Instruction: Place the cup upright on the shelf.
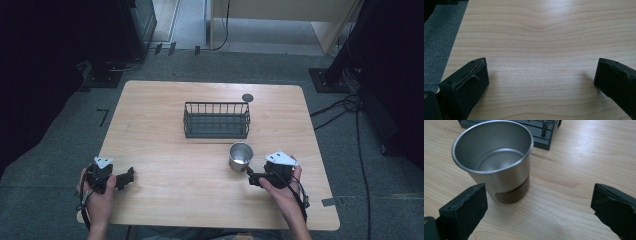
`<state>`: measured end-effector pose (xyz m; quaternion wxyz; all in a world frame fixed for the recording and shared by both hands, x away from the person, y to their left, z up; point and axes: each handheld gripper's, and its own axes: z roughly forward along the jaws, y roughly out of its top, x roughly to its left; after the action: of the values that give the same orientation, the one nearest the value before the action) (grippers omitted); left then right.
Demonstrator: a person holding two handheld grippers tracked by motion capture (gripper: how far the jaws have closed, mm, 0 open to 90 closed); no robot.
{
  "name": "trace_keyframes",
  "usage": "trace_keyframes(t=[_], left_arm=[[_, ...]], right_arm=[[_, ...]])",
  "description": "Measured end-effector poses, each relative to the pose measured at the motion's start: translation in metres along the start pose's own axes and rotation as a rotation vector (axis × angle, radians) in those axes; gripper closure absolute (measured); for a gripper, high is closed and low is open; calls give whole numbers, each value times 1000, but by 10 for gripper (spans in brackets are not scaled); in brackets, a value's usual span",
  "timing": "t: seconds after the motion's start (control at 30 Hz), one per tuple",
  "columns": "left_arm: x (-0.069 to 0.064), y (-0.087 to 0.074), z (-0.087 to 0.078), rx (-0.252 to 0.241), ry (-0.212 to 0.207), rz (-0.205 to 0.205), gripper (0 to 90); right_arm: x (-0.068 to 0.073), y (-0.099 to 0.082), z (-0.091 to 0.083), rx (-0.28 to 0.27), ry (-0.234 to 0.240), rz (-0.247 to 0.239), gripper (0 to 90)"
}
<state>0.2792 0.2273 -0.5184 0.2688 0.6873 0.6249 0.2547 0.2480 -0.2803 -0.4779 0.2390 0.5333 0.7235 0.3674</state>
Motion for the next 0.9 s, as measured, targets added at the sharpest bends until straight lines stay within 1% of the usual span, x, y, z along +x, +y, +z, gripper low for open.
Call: trace_keyframes(t=[0.27,0.63,0.8,0.9], left_arm=[[0,0,0,0,0,0,0],[0,0,0,0,0,0,0],[0,0,0,0,0,0,0],[0,0,0,0,0,0,0]], right_arm=[[11,4,9,3,34,-12,6],[22,8,19,8,57,-16,6],[28,9,27,12,72,-20,6],[31,10,31,11,73,-11,6]])
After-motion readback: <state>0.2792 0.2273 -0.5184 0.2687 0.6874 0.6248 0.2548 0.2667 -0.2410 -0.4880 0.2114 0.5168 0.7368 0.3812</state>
